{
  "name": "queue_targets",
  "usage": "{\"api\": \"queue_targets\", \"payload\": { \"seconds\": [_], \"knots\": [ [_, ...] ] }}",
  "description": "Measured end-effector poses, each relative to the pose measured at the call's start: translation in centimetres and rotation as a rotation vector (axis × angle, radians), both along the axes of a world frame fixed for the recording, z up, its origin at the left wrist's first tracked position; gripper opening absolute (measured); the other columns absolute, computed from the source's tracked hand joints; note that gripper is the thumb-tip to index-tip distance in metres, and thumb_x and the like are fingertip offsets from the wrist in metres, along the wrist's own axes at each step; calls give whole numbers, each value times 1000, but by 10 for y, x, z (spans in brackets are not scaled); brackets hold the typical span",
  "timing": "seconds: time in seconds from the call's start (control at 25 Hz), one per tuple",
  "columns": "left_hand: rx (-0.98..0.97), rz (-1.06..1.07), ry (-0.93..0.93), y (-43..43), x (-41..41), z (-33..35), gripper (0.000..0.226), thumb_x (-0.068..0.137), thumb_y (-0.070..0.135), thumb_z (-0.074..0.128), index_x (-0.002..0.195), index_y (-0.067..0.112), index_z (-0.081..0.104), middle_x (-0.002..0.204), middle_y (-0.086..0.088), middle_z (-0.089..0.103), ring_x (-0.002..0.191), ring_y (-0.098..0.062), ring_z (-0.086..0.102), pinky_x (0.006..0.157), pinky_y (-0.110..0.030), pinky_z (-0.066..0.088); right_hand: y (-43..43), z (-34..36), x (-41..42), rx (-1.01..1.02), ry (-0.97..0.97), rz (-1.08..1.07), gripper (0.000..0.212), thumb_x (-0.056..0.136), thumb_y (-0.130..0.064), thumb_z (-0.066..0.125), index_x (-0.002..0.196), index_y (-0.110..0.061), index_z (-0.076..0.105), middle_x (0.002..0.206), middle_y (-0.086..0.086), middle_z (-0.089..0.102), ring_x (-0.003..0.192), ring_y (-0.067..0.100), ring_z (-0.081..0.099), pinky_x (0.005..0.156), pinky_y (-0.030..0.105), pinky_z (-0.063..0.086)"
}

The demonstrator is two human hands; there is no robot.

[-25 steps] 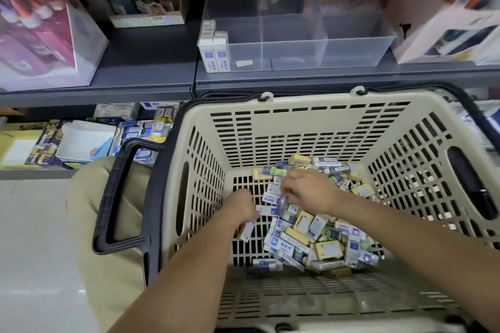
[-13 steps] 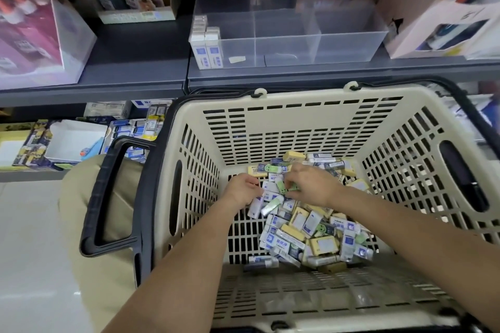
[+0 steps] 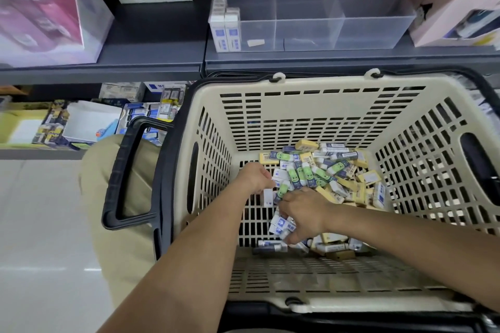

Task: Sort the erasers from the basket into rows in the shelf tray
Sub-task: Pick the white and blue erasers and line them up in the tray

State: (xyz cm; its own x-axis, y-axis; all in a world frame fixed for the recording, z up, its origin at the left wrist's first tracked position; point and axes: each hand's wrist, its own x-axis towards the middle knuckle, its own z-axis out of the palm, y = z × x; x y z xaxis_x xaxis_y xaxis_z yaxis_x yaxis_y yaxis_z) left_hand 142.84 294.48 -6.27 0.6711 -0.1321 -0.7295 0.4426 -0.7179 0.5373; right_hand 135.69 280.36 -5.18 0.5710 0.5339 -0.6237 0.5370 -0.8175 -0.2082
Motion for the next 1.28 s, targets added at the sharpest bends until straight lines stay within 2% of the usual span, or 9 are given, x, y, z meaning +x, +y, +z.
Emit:
{"api": "queue_targets", "payload": {
  "seconds": [0.16,0.32,0.44,0.56,0.64,0.8,0.88,1.0,1.28],
  "knots": [
    [-120,137,-25,-2,4,10,12,83,11,68,78,16,59,105,-7,62,73,-15,52,56,-22,44,14,-1,-10,-41,22,-53,63,73,-59,62,115,-14,48,108,8,50,101,25,48,70,33,40],
    [-177,187,-15,-2,3,18,16,84,9,67,75,17,57,108,-8,61,77,-17,51,57,-22,44,17,1,-14,-65,68,-94,65,73,-50,66,122,-15,42,116,12,46,109,28,45,78,36,45],
    [-210,240,12,0,1,22,16,84,9,67,74,17,58,109,-7,62,92,-21,55,77,-32,51,17,-2,-24,-111,4,-82,65,76,-47,64,128,-18,36,123,13,39,113,31,41,76,38,44],
    [-319,340,88,1,2,29,14,85,8,66,77,18,60,101,-6,62,92,-22,57,90,-44,50,21,-9,-27,-109,-40,-62,66,75,-44,65,127,-13,37,125,15,41,111,32,43,80,41,46],
    [-383,404,103,1,3,33,11,86,10,65,80,19,61,100,-5,61,94,-21,56,83,-41,51,14,-8,-21,-70,-40,-36,64,72,-45,65,121,-10,43,120,13,45,108,29,44,82,38,48],
    [-444,529,115,2,2,30,6,87,15,65,88,18,60,108,-9,60,100,-22,55,73,-37,49,-3,-4,-11,114,126,-147,53,68,-40,70,108,-10,52,105,7,49,90,18,44,66,25,34],
    [-438,537,122,3,1,28,8,86,17,67,90,19,60,111,-10,61,102,-24,56,76,-38,48,-7,0,-4,218,211,-279,42,70,-31,71,102,-11,53,100,3,51,84,15,46,64,23,36],
    [-444,530,122,4,2,30,9,87,21,66,91,21,59,105,-9,62,96,-27,60,78,-40,49,-16,9,8,372,278,-544,18,75,-19,67,77,-21,49,74,-6,50,65,9,47,54,16,39],
    [-453,389,220,-4,0,25,20,89,12,62,108,7,58,91,-8,64,71,-15,64,65,-32,57,-35,22,24,578,384,-832,12,80,-10,68,82,-18,59,71,-4,54,58,6,50,55,17,43]
  ]
}}
